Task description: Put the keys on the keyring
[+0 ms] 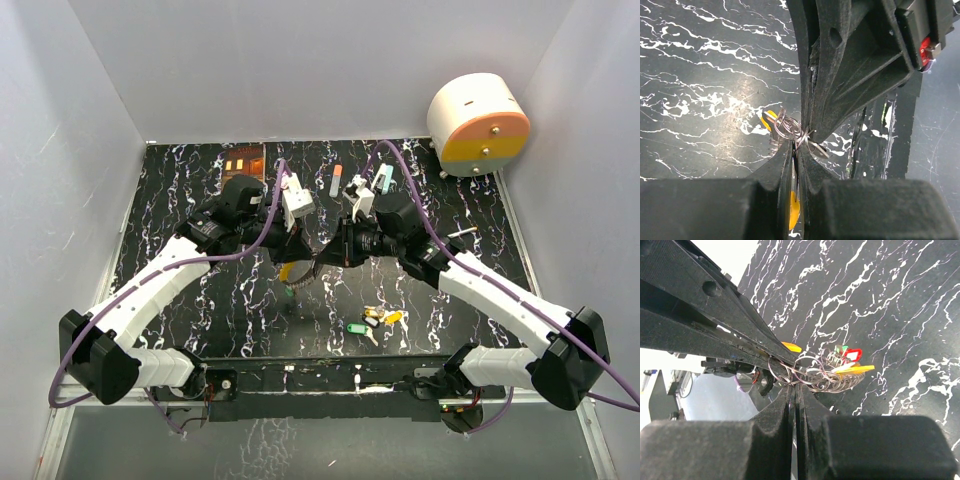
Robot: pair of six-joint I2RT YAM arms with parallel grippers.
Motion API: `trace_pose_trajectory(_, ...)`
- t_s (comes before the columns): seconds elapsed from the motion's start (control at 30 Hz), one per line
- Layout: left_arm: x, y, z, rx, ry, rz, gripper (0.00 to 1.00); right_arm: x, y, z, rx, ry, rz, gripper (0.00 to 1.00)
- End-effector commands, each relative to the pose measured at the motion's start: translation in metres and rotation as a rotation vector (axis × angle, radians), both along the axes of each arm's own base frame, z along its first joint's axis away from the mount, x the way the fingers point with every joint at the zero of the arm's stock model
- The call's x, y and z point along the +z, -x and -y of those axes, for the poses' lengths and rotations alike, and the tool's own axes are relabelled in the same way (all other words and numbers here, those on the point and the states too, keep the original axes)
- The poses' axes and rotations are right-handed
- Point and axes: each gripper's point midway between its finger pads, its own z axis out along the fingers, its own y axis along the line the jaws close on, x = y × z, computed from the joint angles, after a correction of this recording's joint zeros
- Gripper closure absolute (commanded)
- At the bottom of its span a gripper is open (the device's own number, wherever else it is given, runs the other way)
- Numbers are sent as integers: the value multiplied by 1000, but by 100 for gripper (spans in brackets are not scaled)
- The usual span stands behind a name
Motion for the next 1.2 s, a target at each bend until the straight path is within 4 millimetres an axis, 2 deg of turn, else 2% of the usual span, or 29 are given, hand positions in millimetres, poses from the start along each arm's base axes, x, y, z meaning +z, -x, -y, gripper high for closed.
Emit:
trace_pose_trajectory(0.0, 46, 23, 16, -146, 160, 35, 100, 12, 8, -8, 53, -74, 15, 93)
trace_pose_trajectory(0.07, 48, 27, 16, -169, 171, 29, 100, 15, 12, -8, 71, -81, 22, 92)
trace_pose_trajectory(0.13, 49, 31, 15, -189, 176, 27, 100, 20, 14, -3, 73, -75, 44, 81)
trace_pose_trajectory(0.23, 50, 37, 15, -225, 189, 20, 100, 27, 19, 8, 70, -46, 95, 70)
trace_pose_trajectory(0.37, 53, 45, 15, -269, 213, 0, 100, 43, 29, 23, 72, -31, 165, 64)
trace_pose_trajectory(0.57, 57, 56, 17, -326, 253, -45, 100, 75, 37, 39, 71, -39, 305, 61)
trace_pose_trajectory(0.7, 58, 60, 19, -347, 279, -86, 100, 92, 44, 37, 108, -98, 371, 62)
trace_pose_trajectory(1.17, 55, 71, 20, -393, 313, -172, 100, 110, 57, 14, 278, -235, 445, 62)
